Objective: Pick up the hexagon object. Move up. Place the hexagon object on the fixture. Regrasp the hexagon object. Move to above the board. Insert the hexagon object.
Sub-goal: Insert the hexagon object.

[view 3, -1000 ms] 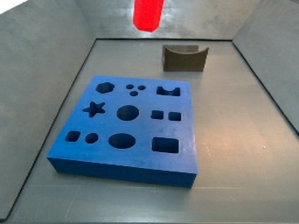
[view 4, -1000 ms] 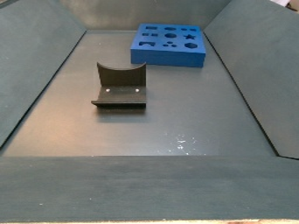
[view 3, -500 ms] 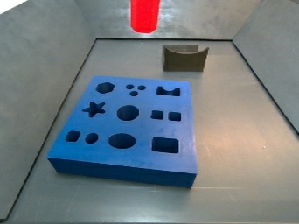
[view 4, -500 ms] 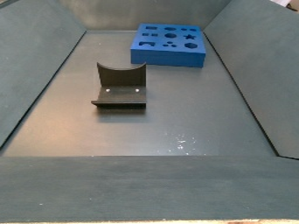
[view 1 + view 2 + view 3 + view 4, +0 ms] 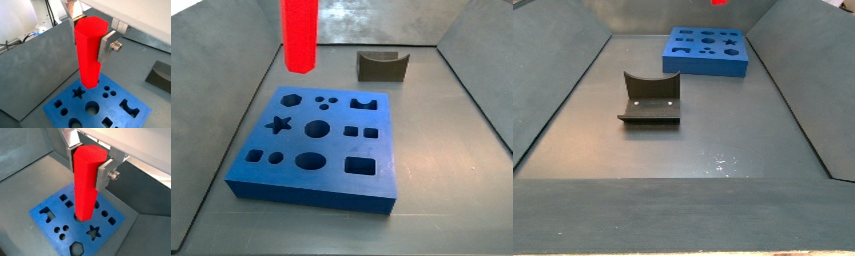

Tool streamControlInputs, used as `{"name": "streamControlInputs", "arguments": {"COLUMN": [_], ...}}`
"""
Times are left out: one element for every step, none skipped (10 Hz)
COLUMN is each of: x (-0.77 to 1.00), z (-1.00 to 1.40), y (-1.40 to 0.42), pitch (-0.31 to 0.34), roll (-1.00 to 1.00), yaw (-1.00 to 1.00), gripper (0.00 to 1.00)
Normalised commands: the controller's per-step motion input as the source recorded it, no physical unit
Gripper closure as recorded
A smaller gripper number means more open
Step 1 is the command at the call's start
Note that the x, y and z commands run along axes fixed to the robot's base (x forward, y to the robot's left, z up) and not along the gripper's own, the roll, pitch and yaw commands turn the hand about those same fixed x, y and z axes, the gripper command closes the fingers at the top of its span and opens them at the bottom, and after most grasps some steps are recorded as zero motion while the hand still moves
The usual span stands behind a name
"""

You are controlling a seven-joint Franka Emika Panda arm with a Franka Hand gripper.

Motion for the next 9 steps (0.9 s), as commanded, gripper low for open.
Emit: {"name": "streamControlInputs", "arguments": {"x": [-0.39, -0.50, -0.43, -0.49, -0.18, 0.00, 0.00, 0.00, 0.00], "z": [-0.29, -0.32, -0.30, -0.21, 0.00, 0.00, -0.31, -0.44, -0.49], "y": [0.77, 0.75, 0.81, 0.83, 0.47, -0.05, 0.61, 0.41, 0.00], "pitch": [-0.061, -0.066, -0.044, -0.036, -0.016, 0.000, 0.000, 0.017, 0.000], "roll": [-0.46, -0.43, -0.36, -0.31, -0.11, 0.00, -0.10, 0.00, 0.00], "yaw": [0.03, 0.04, 0.03, 0.04, 0.34, 0.00, -0.27, -0.57, -1.00], "gripper": [1.00, 1.00, 1.00, 1.00, 1.00, 1.00, 1.00, 1.00, 1.00]}}
